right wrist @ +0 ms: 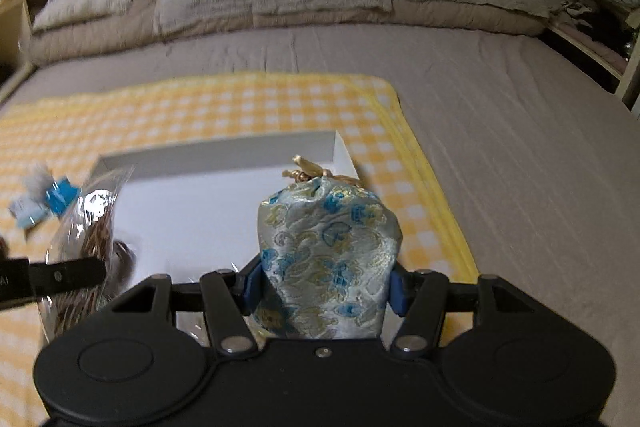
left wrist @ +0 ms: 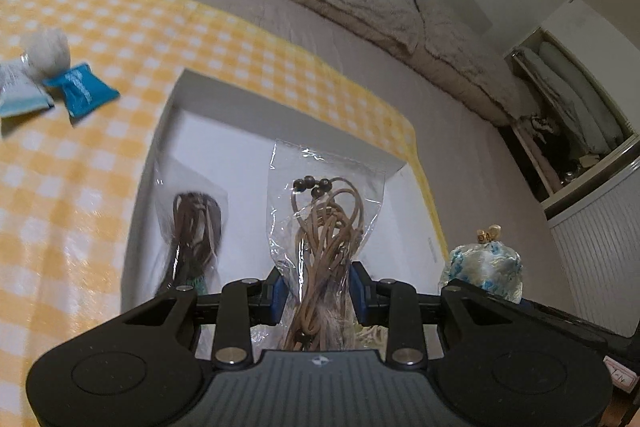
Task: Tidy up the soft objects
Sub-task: 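Carry the pouch and tan cord bag over the white box, then open both tools to set the pouch and tan cord bag in the box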
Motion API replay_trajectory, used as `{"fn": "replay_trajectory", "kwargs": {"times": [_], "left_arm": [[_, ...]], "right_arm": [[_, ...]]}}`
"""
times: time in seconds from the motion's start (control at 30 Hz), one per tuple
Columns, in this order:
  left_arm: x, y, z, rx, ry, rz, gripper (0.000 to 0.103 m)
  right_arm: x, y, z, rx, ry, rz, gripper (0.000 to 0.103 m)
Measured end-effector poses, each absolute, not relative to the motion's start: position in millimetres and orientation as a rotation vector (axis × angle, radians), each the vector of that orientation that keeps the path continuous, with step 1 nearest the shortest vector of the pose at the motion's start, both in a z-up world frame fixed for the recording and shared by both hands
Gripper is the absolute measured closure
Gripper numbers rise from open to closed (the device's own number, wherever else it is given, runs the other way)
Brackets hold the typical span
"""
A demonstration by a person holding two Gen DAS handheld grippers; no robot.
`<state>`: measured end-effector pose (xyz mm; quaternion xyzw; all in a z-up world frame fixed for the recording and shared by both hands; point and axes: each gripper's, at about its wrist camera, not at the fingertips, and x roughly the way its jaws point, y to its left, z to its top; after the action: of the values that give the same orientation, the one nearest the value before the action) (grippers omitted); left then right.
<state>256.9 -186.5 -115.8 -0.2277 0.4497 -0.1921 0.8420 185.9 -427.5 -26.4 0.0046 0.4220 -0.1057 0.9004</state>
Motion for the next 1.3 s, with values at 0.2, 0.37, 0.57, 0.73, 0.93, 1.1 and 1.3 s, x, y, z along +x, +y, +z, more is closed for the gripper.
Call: {"fn": "replay_trajectory", "kwargs": {"times": [0.2, 0.37, 0.57, 0.73, 0.93, 1.1, 1.3], "left_arm": [[266.1, -186.0, -137.5, -0.471, 0.976, -0.363, 0.069], [272.1, -183.0, -144.2, -0.485, 0.981, -0.338, 0.069], [270.8, -191.4, -152.6, -0.501, 1.001, -0.356, 0.069], [268.7, -195.0, -155.3, -0.486, 0.992, -0.346, 0.061], [266.0, -195.7, -152.7, -0.481, 0.988, -0.35, 0.039], [261.8, -198.0, -149.4, -0.466, 1.004, -0.362, 0.032], [255.7, -197.3, -138.5, -0.441, 1.01, -0.374, 0.019]], "right_arm": [[198.8, -427.5, -51.8, -0.077, 0.951, -0.206, 0.044], [208.7, -421.9, -70.5, -0.162, 1.005, -0.189, 0.044], [215.3, -409.3, -91.8, -0.259, 1.083, -0.152, 0.043], [211.0, -411.6, -87.9, -0.159, 1.111, -0.077, 0.043], [207.8, -420.7, -84.1, -0.131, 1.121, -0.082, 0.029], [202.1, -426.0, -73.9, -0.101, 1.094, -0.089, 0.022], [190.8, -429.8, -65.0, -0.066, 1.083, -0.095, 0.021]]}}
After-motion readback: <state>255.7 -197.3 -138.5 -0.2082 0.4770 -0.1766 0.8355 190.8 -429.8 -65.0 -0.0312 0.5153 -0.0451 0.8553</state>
